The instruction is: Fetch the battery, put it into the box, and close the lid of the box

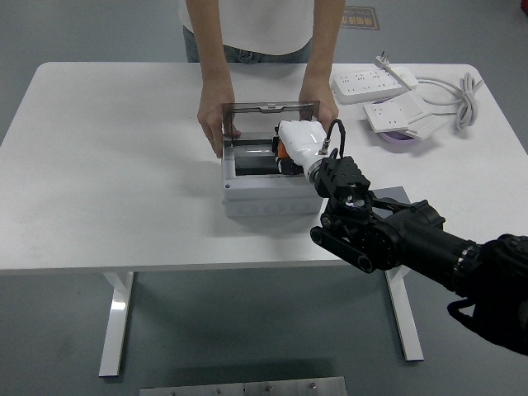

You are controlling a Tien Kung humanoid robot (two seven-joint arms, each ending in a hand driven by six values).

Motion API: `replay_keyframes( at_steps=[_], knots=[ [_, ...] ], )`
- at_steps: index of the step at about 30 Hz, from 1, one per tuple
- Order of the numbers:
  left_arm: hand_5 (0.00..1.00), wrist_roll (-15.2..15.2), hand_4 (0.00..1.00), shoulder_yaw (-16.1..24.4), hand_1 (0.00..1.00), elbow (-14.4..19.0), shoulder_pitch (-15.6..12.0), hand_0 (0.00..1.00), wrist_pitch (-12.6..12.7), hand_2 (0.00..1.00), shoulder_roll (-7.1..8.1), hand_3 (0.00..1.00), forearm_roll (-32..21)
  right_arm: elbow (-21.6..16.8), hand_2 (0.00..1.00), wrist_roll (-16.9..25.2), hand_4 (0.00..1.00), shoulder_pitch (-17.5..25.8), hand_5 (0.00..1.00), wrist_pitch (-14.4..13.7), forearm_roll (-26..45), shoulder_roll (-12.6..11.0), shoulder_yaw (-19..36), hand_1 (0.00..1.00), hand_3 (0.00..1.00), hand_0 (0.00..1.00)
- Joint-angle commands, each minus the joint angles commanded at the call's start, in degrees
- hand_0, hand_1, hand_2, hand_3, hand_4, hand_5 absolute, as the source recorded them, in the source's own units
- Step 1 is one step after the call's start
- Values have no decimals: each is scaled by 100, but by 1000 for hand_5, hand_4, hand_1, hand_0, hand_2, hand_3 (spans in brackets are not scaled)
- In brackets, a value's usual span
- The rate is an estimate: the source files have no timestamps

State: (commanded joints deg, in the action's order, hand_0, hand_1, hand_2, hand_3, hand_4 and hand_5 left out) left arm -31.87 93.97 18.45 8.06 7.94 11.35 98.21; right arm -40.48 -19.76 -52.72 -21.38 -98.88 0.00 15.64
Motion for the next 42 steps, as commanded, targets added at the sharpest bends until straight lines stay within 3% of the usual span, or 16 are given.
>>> replay_keyframes(
  at_steps=[20,41,42],
  knots=[
    [911,-28,824,31,646,10,20,424,-26,655,-23,653,81,-538,278,184,20,-68,2,-319,119,0,-12,240,300,81],
    [909,-37,826,24,646,9,32,423,-40,655,-22,650,89,-371,277,467,42,-33,2,-282,287,0,96,248,298,95],
    [906,-35,826,22,646,9,32,424,-40,655,-22,650,86,-365,370,475,493,-34,183,-285,296,0,99,310,444,306]
  ],
)
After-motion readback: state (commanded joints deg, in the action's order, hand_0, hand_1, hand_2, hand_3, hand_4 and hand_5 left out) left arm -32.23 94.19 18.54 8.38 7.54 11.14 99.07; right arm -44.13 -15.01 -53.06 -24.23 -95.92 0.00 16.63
